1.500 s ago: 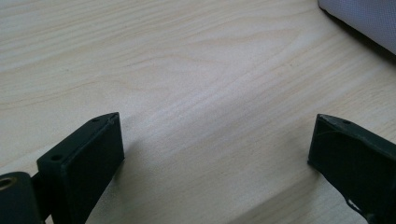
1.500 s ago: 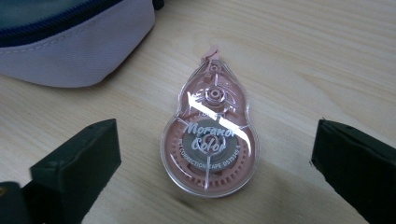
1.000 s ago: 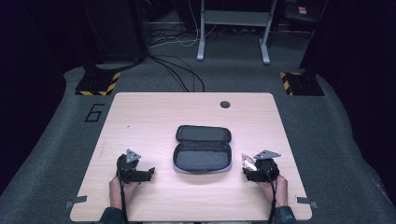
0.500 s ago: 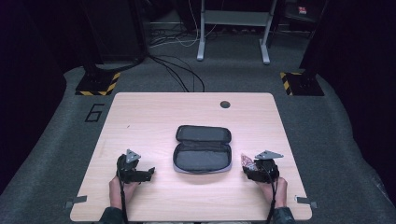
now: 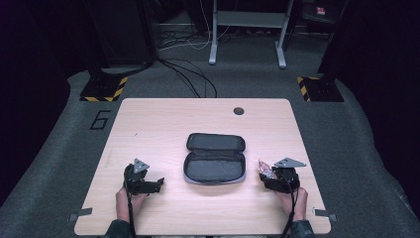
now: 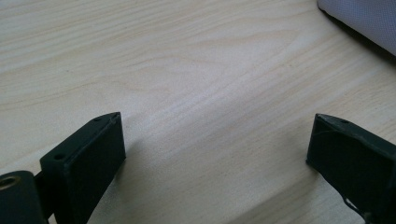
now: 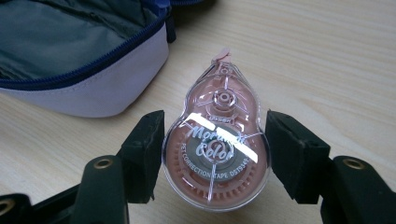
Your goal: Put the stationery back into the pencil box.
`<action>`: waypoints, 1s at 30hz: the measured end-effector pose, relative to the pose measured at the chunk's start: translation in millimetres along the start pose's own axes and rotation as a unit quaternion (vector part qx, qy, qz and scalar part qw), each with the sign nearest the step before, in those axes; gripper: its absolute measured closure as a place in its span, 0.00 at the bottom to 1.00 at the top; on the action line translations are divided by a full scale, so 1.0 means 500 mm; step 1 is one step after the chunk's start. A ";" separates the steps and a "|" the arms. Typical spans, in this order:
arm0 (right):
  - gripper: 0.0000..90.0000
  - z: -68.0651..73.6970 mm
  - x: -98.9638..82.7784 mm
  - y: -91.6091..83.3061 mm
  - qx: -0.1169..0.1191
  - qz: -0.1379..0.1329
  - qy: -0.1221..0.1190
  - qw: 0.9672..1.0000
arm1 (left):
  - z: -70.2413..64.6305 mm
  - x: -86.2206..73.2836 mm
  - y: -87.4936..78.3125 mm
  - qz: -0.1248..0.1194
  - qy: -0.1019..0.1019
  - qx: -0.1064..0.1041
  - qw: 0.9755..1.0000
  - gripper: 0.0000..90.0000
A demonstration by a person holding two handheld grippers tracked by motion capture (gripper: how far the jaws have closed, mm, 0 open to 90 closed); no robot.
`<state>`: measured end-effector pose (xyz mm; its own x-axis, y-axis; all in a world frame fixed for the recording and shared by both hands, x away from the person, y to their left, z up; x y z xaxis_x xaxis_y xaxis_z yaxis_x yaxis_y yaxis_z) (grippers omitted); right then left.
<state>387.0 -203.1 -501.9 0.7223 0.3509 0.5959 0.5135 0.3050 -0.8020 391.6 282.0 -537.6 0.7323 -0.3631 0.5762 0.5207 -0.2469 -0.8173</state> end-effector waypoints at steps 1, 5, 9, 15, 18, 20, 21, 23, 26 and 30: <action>0.44 0.000 0.001 -0.003 0.000 0.001 -0.002 1.000 | 0.000 0.000 0.000 0.000 0.000 0.000 1.000 0.05; 0.44 0.001 0.008 -0.013 -0.001 -0.005 -0.005 1.000 | 0.000 0.000 0.000 0.000 0.000 0.000 1.000 0.05; 0.44 0.005 0.018 -0.027 -0.002 -0.010 -0.010 1.000 | 0.000 0.000 0.000 0.000 0.000 0.000 1.000 0.05; 0.44 0.013 0.038 -0.048 -0.002 -0.021 -0.018 1.000 | 0.000 0.000 0.000 0.000 0.000 0.000 1.000 0.05; 0.44 0.018 0.044 -0.052 0.001 -0.027 -0.017 0.999 | 0.000 0.000 0.000 0.000 0.000 0.000 1.000 0.05; 0.44 0.021 0.053 -0.058 -0.001 -0.029 -0.028 0.999 | 0.000 0.000 0.000 0.000 0.000 0.000 1.000 0.05; 0.44 0.024 0.056 -0.060 0.001 -0.028 -0.028 0.999 | 0.000 0.000 0.000 0.000 0.000 0.000 1.000 0.05; 0.44 0.029 0.064 -0.063 0.001 -0.028 -0.034 0.999 | 0.000 0.000 0.001 -0.002 0.000 0.000 1.000 0.05; 0.44 0.037 0.076 -0.064 0.005 -0.033 -0.042 0.999 | 0.000 0.000 0.000 0.000 0.000 0.000 1.000 0.05; 0.44 0.054 0.097 -0.065 0.010 -0.031 -0.056 0.998 | 0.000 0.000 0.000 0.000 0.000 0.000 1.000 0.05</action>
<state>392.7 -171.8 -445.8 0.6327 0.4272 0.6459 0.5457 0.3458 -0.7633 391.6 282.0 -537.5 0.7318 -0.3636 0.5764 0.5207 -0.2473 -0.8171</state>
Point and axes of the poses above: each handheld gripper's, and its own axes: y roughly forward along the jaws, x roughly out of its top, z roughly to its left, the point moved 1 cm from there along y, roughly forward along the jaws, and after that the axes turned 12 degrees about z, right-handed, at the moved point
